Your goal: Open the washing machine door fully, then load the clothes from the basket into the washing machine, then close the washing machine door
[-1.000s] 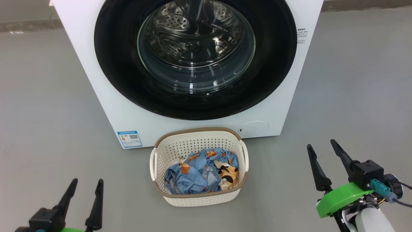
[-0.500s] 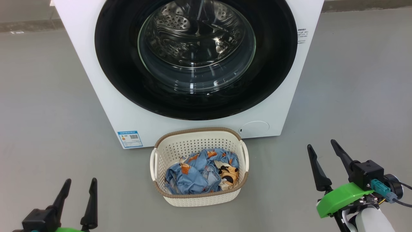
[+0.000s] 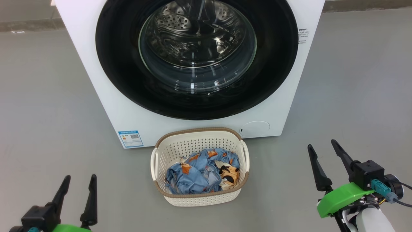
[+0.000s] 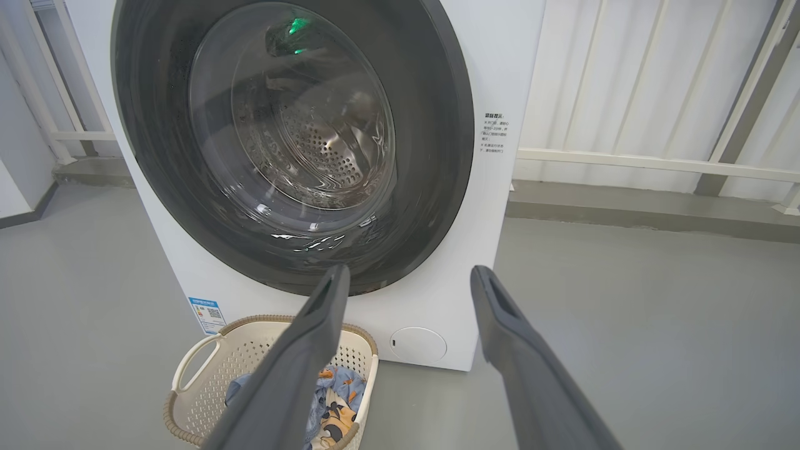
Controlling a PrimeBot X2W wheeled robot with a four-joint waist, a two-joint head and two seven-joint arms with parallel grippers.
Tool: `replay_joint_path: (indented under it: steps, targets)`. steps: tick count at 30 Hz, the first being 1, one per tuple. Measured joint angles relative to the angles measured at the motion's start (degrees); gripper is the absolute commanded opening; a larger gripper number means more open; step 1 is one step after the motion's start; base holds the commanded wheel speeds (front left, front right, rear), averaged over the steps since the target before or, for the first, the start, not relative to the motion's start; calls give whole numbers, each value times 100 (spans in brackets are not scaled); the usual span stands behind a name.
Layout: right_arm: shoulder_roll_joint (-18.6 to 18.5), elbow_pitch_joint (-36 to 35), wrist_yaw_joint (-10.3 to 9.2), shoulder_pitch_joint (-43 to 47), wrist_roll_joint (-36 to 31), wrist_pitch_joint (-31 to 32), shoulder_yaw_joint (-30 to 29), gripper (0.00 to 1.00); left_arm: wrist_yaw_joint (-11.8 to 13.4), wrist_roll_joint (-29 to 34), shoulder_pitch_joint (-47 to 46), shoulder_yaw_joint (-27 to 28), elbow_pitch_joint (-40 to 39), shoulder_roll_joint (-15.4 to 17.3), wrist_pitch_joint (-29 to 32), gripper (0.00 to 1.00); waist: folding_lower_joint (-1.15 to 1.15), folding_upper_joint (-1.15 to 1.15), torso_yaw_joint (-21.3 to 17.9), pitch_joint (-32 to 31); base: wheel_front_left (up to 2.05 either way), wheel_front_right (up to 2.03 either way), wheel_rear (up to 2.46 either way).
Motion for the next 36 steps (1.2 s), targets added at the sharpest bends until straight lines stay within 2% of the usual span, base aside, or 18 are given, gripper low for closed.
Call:
replay_joint_path:
  steps: [11, 28, 36]
  targets:
    - [57, -10, 0, 1, 1, 0, -25, 100, -4, -1, 0, -81, -32, 48, 0, 100, 0, 0, 13, 14, 49, 49, -97]
    - [78, -25, 0, 8, 0, 0, -148, 100, -5, -121, -6, -62, -96, 47, 0, 100, 0, 0, 9, 47, 120, 117, -238]
    - [73, -40, 0, 10, 1, 0, -156, 100, -5, -151, -12, -36, -245, 26, 0, 100, 0, 0, 23, 79, 84, 84, -167]
